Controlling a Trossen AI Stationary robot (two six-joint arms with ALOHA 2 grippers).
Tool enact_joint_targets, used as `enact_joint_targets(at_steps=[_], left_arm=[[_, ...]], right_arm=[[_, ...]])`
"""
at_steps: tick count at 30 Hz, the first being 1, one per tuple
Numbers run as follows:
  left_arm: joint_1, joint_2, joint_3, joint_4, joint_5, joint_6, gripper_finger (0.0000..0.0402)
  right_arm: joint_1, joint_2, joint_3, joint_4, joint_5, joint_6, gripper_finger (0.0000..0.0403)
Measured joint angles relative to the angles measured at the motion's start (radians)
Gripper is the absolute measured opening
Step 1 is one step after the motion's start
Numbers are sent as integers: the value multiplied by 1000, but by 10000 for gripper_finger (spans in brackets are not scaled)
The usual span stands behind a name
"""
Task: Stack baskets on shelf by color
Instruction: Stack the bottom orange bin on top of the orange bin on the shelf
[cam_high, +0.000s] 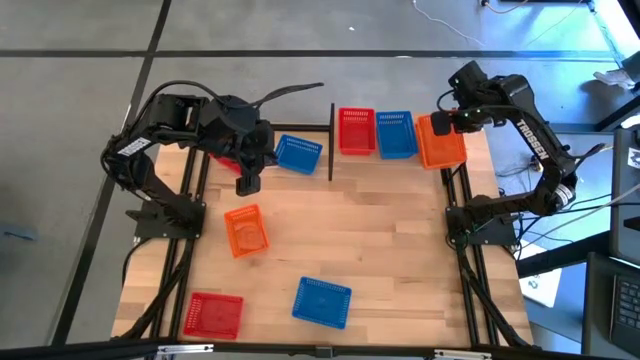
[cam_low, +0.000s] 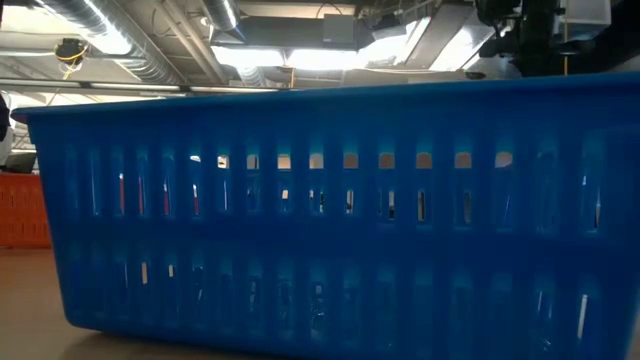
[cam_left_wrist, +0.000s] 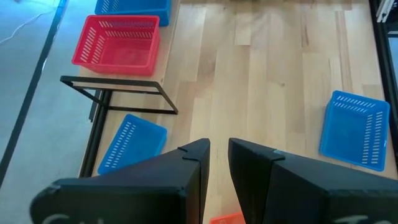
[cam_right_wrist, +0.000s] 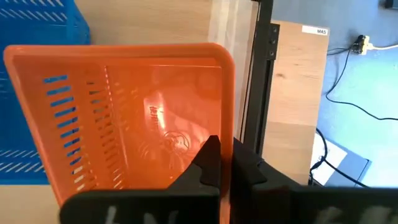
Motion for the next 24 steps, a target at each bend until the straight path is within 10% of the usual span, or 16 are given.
enact_joint_targets(at_steps=[24], left_arm=[[0,0,0,0,0,1,51]], right_arm=[[0,-13,9,37,28,-5,89]])
